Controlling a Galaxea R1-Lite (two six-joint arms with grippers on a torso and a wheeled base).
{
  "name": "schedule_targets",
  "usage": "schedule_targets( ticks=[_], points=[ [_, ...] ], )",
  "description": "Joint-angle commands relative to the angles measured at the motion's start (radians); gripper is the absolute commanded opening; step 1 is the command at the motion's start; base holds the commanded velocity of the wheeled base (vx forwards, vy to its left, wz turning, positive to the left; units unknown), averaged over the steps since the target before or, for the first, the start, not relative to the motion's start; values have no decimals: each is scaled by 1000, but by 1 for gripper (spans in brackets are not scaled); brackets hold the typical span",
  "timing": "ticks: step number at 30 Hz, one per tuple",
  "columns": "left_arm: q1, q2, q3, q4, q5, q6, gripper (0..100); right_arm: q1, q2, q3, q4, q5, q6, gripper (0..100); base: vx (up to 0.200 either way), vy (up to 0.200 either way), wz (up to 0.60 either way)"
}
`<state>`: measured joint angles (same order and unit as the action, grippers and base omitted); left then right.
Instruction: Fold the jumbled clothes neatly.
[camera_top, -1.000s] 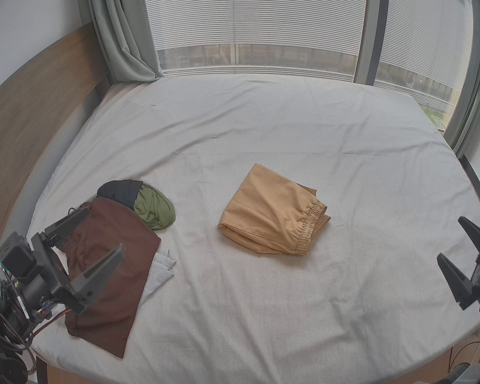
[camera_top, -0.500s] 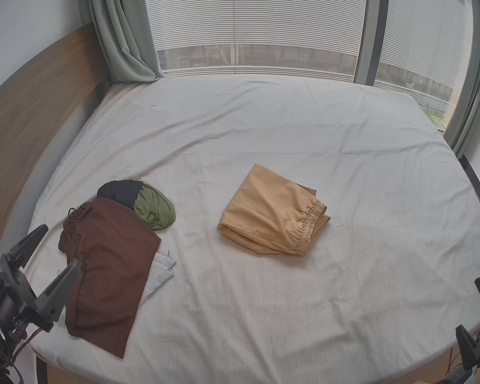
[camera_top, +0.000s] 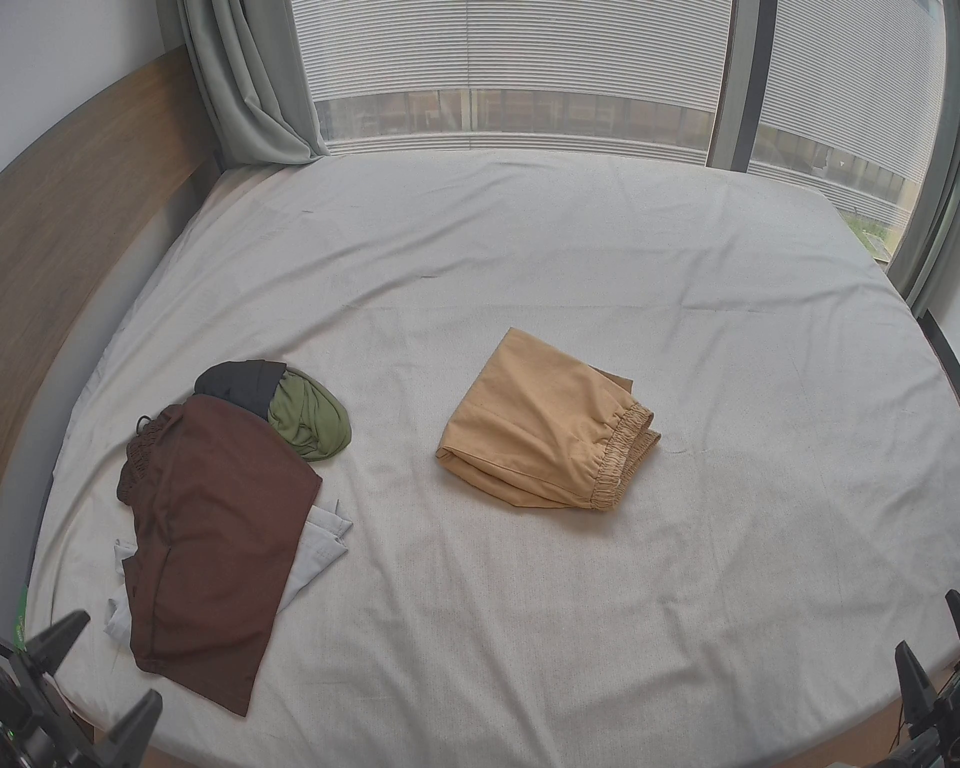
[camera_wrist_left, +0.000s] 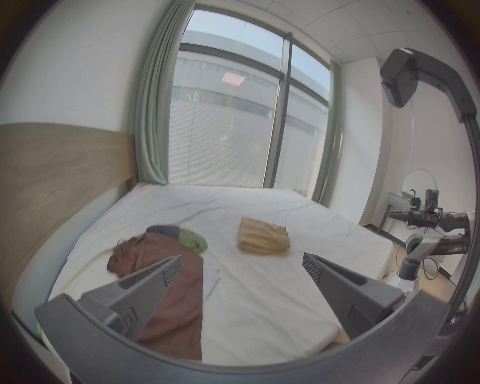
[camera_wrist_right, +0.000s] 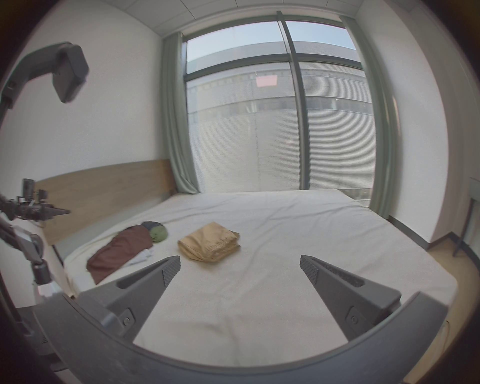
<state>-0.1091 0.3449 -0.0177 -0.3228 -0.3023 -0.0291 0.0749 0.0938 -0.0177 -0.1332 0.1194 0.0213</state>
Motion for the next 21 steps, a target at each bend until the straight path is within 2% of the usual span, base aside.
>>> schedule_targets(
  ticks=[1, 3, 4, 6, 10, 12, 13, 16, 21],
  points=[
    [114, -345, 18, 258, 2, 0, 100, -66, -57, 16, 122, -142, -40, 100, 0, 0, 0],
    [111, -345, 18, 254, 17, -15, 100, -84, -94, 16, 136, -104, -37, 100, 0, 0, 0],
    [111, -345, 18, 254, 23, -18, 100, -83, -94, 16, 136, -106, -37, 100, 0, 0, 0],
    [112, -345, 18, 252, 85, -31, 100, -76, -86, 16, 138, -147, -4, 100, 0, 0, 0],
    [112, -345, 18, 252, 144, -32, 100, -76, -86, 16, 138, -145, -3, 100, 0, 0, 0],
    [112, -345, 18, 252, 146, -32, 100, -76, -86, 16, 138, -145, -3, 100, 0, 0, 0],
    [114, -345, 18, 264, 221, -12, 100, -75, -86, 16, 139, -145, -4, 100, 0, 0, 0],
    [115, -345, 18, 314, 304, 51, 100, -75, -86, 16, 139, -145, -4, 100, 0, 0, 0],
    [109, -345, 18, 320, 305, 51, 100, -75, -86, 16, 138, -141, -15, 100, 0, 0, 0]
  ],
)
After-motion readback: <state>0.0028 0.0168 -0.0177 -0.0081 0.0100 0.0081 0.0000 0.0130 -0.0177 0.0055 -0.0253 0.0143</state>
